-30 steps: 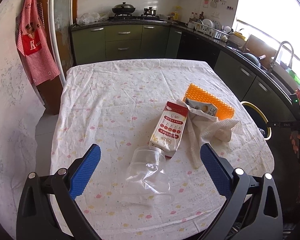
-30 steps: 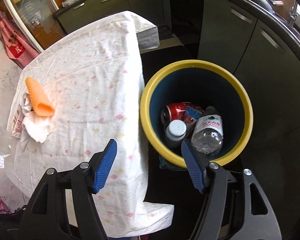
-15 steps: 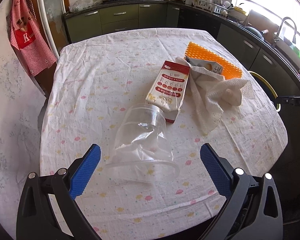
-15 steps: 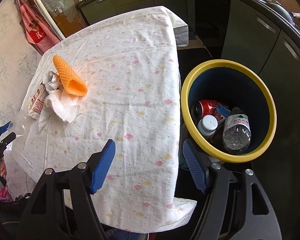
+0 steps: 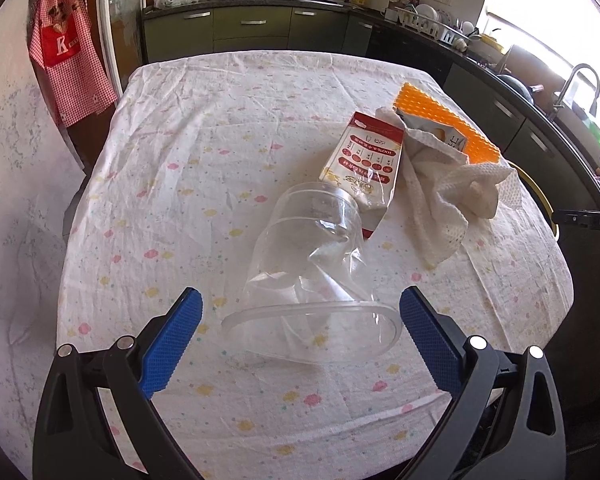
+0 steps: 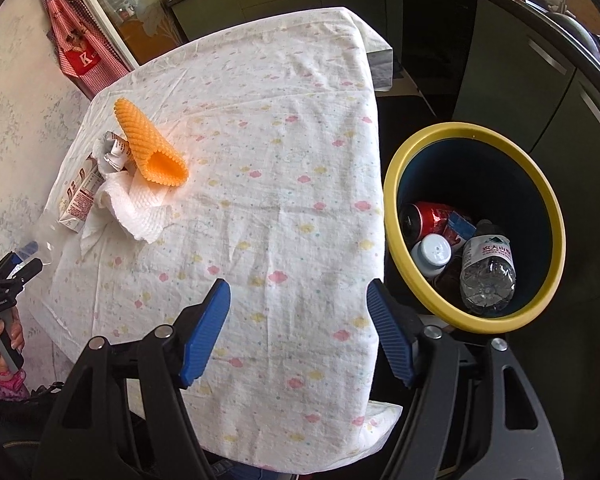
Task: Collect trash
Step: 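Move the left gripper to the clear plastic cup and grasp its rim, then carry the plastic cup over the bin and release it with the left gripper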
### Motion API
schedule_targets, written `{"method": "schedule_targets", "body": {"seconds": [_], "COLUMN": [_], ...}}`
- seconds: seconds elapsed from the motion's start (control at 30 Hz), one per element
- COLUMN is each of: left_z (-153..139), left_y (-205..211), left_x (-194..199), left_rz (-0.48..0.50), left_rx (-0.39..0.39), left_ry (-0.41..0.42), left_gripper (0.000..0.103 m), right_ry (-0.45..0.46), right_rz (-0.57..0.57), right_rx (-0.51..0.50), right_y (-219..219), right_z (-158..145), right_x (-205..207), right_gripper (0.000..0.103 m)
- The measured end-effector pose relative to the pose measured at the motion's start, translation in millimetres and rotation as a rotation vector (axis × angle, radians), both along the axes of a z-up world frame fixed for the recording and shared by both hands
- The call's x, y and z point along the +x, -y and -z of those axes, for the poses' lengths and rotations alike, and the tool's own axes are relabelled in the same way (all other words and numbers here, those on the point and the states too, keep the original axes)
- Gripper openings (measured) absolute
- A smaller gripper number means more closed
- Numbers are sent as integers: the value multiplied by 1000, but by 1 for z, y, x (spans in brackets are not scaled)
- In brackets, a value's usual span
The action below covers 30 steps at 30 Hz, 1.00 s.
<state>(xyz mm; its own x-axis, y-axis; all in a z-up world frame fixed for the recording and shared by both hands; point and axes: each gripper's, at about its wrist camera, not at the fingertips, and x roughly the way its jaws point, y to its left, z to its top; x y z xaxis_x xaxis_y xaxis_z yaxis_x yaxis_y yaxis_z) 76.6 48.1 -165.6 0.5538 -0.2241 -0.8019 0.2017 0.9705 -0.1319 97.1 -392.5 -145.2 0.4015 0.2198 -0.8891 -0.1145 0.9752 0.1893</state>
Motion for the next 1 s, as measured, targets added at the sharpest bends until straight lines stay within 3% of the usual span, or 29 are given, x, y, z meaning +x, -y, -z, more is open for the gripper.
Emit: {"method": "schedule_targets", "body": {"seconds": [0.13, 0.57, 0.77, 1.0], "left_z": [-2, -22, -43, -76], "left_y": [1, 6, 11, 28], "left_x": [-3, -9, -15, -22], "left_rz": [11, 23, 38, 82], "left_rx": [-13, 57, 88, 70], "left_ry": [3, 58, 109, 189], "left_gripper": [78, 77, 77, 77], "right_ry": [3, 12, 26, 43], "right_rz": [-6, -14, -13, -14], "right_rx": [3, 13, 31, 46], "right_y": [-3, -4, -2, 4], "right_z": [-1, -2, -2, -4], "right_x": [2, 1, -2, -9], "right_gripper": [67, 67, 67, 67]}}
